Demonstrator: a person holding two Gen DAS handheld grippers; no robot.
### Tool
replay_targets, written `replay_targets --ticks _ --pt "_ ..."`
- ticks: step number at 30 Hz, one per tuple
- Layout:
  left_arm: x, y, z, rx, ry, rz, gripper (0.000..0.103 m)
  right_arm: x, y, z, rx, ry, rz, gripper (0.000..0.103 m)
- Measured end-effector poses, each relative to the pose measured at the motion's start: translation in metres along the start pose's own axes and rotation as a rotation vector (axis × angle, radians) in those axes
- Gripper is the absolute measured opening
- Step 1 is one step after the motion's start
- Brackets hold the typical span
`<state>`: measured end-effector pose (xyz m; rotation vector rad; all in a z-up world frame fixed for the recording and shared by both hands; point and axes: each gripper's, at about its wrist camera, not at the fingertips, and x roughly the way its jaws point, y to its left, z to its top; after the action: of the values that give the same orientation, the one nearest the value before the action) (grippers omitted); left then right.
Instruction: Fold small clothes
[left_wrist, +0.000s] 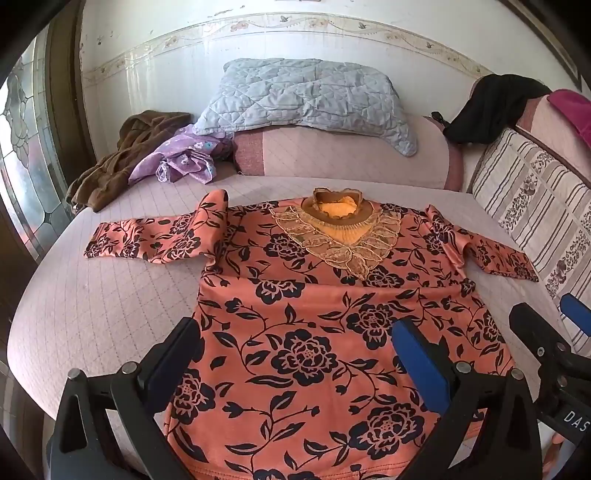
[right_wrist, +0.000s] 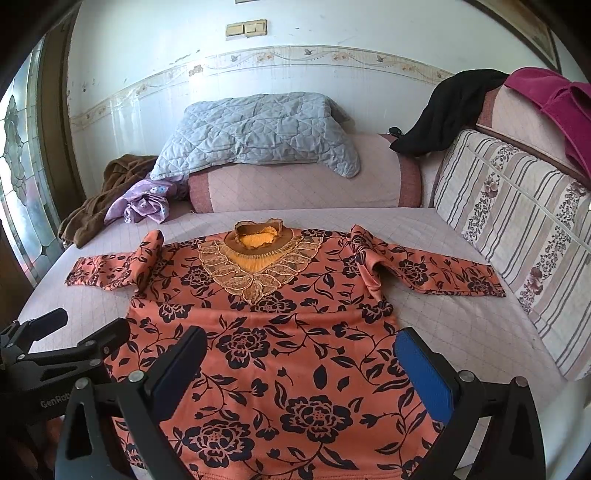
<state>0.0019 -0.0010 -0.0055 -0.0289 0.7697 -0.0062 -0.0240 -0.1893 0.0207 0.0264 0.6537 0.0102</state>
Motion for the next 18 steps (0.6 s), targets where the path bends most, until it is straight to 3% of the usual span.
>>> replay_targets --ticks 8,9,12,15,18 --pt "0.002 0.001 0.0 0.0 0.003 0.005 0.103 -0.005 -0.002 -0.006 0.001 -0.008 0.006 0.103" --pt "0.002 0.001 -0.001 0.0 0.004 0.004 0.103 0.002 0.003 -0.001 -0.007 0.041 -0.004 0.103" --pt "0.009 0.004 -0.003 -0.002 0.019 0.002 0.103 0.005 0.004 -0.002 -0.004 0.052 0.004 0.103" --pt "0.028 0.014 -0.012 -0.007 0.065 0.003 0.103 0.013 -0.005 0.0 0.056 0.118 0.074 0.103" --pt "0.053 0.028 -0.028 -0.016 0.138 0.037 0.103 0.028 -0.035 -0.007 0.202 0.15 0.19 0.103"
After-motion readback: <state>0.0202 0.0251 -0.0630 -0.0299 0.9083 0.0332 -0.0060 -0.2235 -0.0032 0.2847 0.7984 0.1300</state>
